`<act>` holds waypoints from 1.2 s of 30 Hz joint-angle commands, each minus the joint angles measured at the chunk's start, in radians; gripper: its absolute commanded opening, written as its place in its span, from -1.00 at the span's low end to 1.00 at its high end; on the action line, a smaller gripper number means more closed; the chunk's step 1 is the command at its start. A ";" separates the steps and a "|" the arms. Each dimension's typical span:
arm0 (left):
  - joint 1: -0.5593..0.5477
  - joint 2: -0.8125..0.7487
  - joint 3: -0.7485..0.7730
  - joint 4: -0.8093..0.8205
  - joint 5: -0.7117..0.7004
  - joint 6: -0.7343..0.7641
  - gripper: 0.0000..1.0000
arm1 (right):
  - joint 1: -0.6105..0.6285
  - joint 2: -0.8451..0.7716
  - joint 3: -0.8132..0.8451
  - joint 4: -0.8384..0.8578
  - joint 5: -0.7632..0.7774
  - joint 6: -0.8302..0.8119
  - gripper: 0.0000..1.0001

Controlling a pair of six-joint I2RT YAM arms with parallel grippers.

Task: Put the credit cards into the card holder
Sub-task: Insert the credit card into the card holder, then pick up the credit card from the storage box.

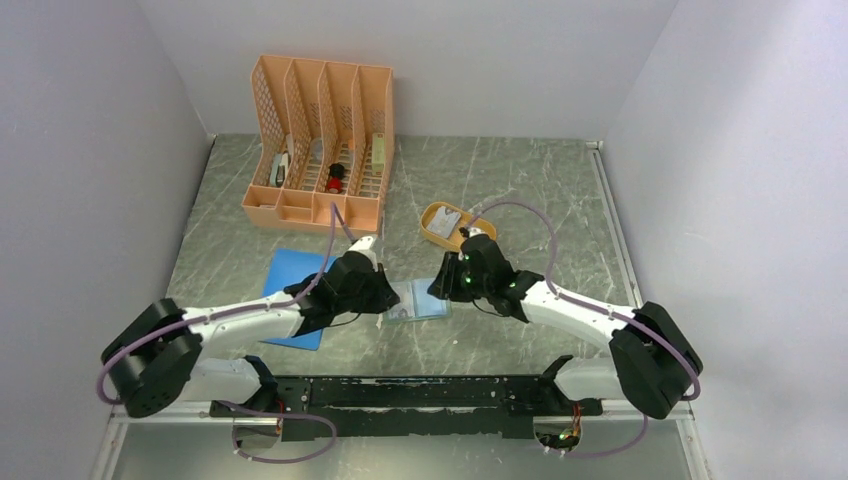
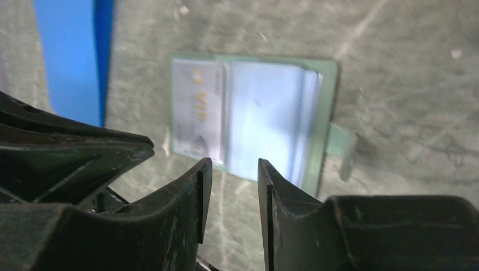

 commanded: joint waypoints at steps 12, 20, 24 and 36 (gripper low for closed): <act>-0.001 0.183 0.057 0.072 0.068 0.021 -0.77 | -0.095 -0.136 -0.035 -0.039 0.144 0.067 -0.07; -0.002 -0.102 0.005 -0.114 -0.081 0.012 0.09 | -0.314 0.033 0.134 -0.007 0.115 0.171 0.27; 0.000 -0.177 -0.005 -0.191 -0.113 0.005 0.32 | -0.322 0.170 0.200 0.076 0.056 0.186 0.27; 0.000 -0.222 -0.013 -0.237 -0.120 0.013 0.31 | -0.312 0.461 0.376 0.057 0.177 0.232 0.42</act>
